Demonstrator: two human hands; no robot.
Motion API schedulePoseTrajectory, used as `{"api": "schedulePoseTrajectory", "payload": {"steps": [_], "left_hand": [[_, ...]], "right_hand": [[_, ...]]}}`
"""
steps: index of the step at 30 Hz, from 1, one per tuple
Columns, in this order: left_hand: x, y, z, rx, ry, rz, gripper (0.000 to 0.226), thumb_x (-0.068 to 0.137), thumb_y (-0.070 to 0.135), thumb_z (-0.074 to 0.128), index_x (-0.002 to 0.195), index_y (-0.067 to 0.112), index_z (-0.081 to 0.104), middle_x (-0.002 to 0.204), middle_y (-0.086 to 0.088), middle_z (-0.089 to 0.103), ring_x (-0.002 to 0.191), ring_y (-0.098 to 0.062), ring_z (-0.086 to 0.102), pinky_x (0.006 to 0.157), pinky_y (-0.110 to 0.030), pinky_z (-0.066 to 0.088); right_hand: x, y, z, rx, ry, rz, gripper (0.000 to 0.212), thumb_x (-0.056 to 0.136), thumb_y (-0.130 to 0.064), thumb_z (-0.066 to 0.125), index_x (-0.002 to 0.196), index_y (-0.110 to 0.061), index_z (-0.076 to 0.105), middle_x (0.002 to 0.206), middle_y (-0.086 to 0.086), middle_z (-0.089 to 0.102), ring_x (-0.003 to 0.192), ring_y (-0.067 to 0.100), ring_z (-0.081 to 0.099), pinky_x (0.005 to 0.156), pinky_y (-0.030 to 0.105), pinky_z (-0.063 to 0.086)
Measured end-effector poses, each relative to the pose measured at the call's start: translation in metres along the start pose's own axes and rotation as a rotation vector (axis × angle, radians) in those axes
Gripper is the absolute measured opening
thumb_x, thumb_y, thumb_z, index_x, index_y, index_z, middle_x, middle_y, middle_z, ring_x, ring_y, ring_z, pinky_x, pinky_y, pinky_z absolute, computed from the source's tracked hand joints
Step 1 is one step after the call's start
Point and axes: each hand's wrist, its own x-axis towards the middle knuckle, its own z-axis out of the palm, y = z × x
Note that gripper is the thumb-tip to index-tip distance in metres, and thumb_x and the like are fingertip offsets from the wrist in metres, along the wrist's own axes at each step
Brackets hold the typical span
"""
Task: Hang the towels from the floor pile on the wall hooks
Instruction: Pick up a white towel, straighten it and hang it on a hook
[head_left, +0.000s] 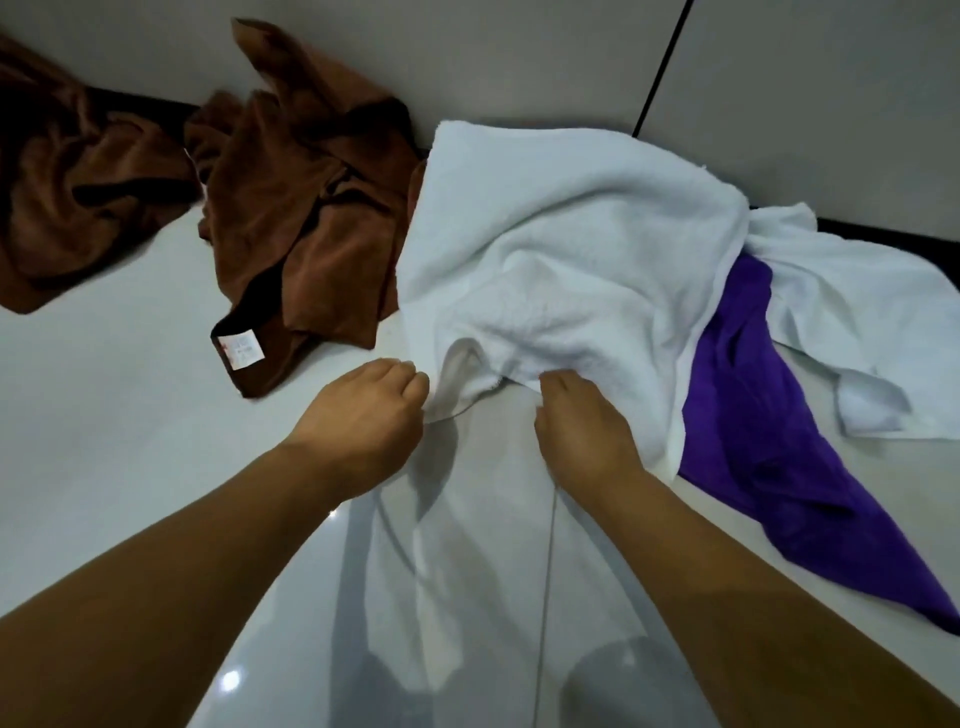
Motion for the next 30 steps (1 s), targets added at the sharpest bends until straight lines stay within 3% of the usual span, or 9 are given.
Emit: {"api": "schedulePoseTrajectory", "payload": {"steps": [2,5,9,12,17,21,23,25,30], "left_hand": [[0.002,-0.007,0.006,0.030,-0.031,0.033,0.015,0.072,0.013,0.066,0.083,0.003,0.067,0.081,-0.016,0.068,0.070,-0.031,0.066,0.060,-0.035,0.057],[0.008,-0.013,0.007,0.053,-0.035,-0.001,0.032,0.079,0.027,0.043,0.082,0.005,0.067,0.081,-0.012,0.068,0.071,-0.029,0.067,0.060,-0.033,0.056],[0.012,-0.008,0.008,-0.026,-0.091,-0.104,0.039,0.094,0.031,0.035,0.108,0.005,0.060,0.112,-0.012,0.061,0.102,-0.029,0.058,0.085,-0.033,0.047],[0.011,-0.003,0.011,-0.004,-0.138,-0.032,0.040,0.081,0.033,0.038,0.084,0.003,0.064,0.085,-0.014,0.066,0.073,-0.031,0.064,0.060,-0.031,0.052],[0.012,-0.001,0.010,0.020,-0.168,-0.012,0.039,0.077,0.030,0.034,0.076,0.004,0.063,0.075,-0.012,0.065,0.063,-0.029,0.062,0.052,-0.028,0.050],[0.013,0.001,0.005,0.040,-0.107,-0.007,0.040,0.079,0.029,0.034,0.077,0.005,0.065,0.075,-0.011,0.066,0.064,-0.027,0.064,0.053,-0.026,0.051],[0.011,0.001,0.002,0.027,-0.113,0.009,0.040,0.081,0.030,0.033,0.080,0.005,0.065,0.077,-0.011,0.066,0.067,-0.027,0.064,0.056,-0.027,0.052],[0.009,0.003,-0.003,0.018,-0.133,0.006,0.040,0.083,0.031,0.032,0.080,0.006,0.063,0.078,-0.010,0.065,0.069,-0.028,0.063,0.058,-0.030,0.053],[0.004,0.005,-0.021,0.006,-0.078,-0.017,0.042,0.085,0.034,0.028,0.080,0.008,0.062,0.077,-0.008,0.065,0.068,-0.026,0.062,0.056,-0.032,0.052]], "right_hand": [[0.009,0.006,0.007,-0.051,-0.033,0.049,0.020,0.093,-0.007,0.050,0.113,-0.006,0.053,0.110,0.006,0.055,0.099,0.019,0.056,0.077,0.021,0.038],[0.013,0.003,0.018,-0.100,0.110,0.001,0.026,0.064,0.005,0.077,0.085,0.001,0.063,0.080,0.014,0.062,0.068,0.026,0.062,0.058,0.029,0.049],[0.015,0.002,0.015,-0.322,0.158,-0.082,0.022,0.043,0.011,0.059,0.059,-0.004,0.059,0.061,0.012,0.058,0.048,0.022,0.056,0.044,0.022,0.044],[0.020,0.006,0.012,-0.375,0.119,-0.133,0.025,0.038,0.012,0.057,0.054,-0.007,0.055,0.058,0.008,0.055,0.044,0.018,0.052,0.038,0.020,0.037],[0.022,0.012,0.014,-0.372,0.182,-0.147,0.032,0.051,0.013,0.030,0.053,-0.010,0.053,0.055,0.006,0.052,0.042,0.016,0.050,0.037,0.019,0.034],[0.018,0.007,0.002,-0.035,0.181,0.065,0.021,0.062,0.012,0.057,0.075,-0.005,0.054,0.061,0.005,0.049,0.051,0.015,0.049,0.045,0.021,0.035],[0.018,0.010,-0.006,0.259,0.009,0.206,0.022,0.082,0.010,0.047,0.091,-0.010,0.040,0.069,-0.002,0.040,0.057,0.008,0.039,0.050,0.016,0.028],[0.017,0.014,-0.015,0.447,-0.100,0.311,0.017,0.089,0.006,0.038,0.092,-0.010,0.034,0.070,-0.004,0.036,0.058,0.006,0.034,0.048,0.019,0.026],[0.004,0.008,-0.045,0.417,-0.189,0.294,0.018,0.100,-0.018,0.036,0.085,-0.008,0.038,0.075,0.001,0.044,0.074,0.020,0.047,0.058,0.029,0.034]]}}
